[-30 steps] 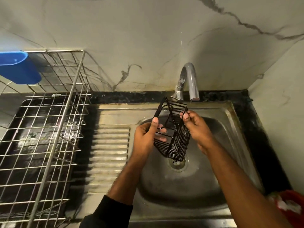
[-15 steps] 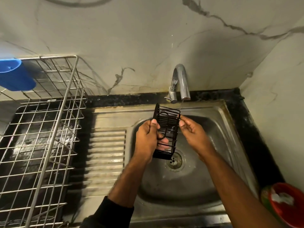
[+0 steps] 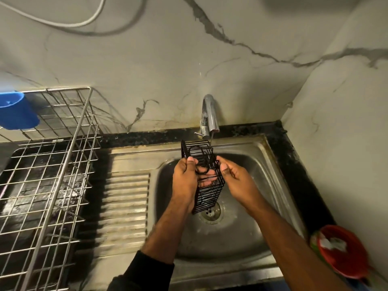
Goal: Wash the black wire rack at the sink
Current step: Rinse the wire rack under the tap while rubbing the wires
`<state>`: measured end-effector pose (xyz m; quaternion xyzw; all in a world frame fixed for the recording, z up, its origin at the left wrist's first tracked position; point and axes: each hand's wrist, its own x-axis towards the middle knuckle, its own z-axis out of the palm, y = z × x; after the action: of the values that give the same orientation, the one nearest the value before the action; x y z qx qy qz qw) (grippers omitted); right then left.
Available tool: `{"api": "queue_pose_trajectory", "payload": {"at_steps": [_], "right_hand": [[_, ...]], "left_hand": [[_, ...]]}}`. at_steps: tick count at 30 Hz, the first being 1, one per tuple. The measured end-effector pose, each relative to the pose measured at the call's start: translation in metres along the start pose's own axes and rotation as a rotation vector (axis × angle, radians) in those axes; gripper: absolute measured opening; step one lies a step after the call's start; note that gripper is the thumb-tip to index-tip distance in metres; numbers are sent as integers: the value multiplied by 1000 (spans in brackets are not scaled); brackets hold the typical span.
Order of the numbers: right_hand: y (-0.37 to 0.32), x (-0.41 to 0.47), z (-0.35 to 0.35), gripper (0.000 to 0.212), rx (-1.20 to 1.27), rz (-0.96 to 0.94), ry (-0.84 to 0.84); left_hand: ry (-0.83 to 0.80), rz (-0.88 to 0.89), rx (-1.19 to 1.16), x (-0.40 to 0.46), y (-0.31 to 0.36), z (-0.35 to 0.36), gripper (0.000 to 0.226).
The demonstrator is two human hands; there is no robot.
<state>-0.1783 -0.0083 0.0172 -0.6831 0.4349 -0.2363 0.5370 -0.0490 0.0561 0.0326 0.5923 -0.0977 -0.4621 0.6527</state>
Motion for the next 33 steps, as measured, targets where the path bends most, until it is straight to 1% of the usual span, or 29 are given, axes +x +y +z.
{"api": "queue_pose_trajectory", "payload": {"at_steps": [3, 6, 10, 16, 23, 26, 30, 33], "right_hand": [[-3, -6, -2, 41, -13, 10, -8], [-3, -11, -4, 45, -32, -9, 9], [-4, -16, -15, 48, -90, -57, -25], [-5, -11, -34, 48, -104, -80, -126], [9, -2, -44, 45, -144, -128, -151], [8, 1, -45, 40, -154, -121, -131], [5, -3, -35, 32, -182, -124, -39], [2, -15, -24, 30, -159, -125, 30]], "left_hand": [[-15, 7, -37, -9, -2, 2, 24], [-20, 11, 2, -14, -3, 4, 25], [-8, 9, 48, -21, -5, 10, 23], [57, 25, 13, -40, -3, 26, 24], [90, 48, -41, -46, -12, 32, 27], [90, 59, -69, -44, -12, 31, 26], [73, 68, -83, -40, -9, 26, 25], [26, 68, -76, -39, -7, 19, 22]]}}
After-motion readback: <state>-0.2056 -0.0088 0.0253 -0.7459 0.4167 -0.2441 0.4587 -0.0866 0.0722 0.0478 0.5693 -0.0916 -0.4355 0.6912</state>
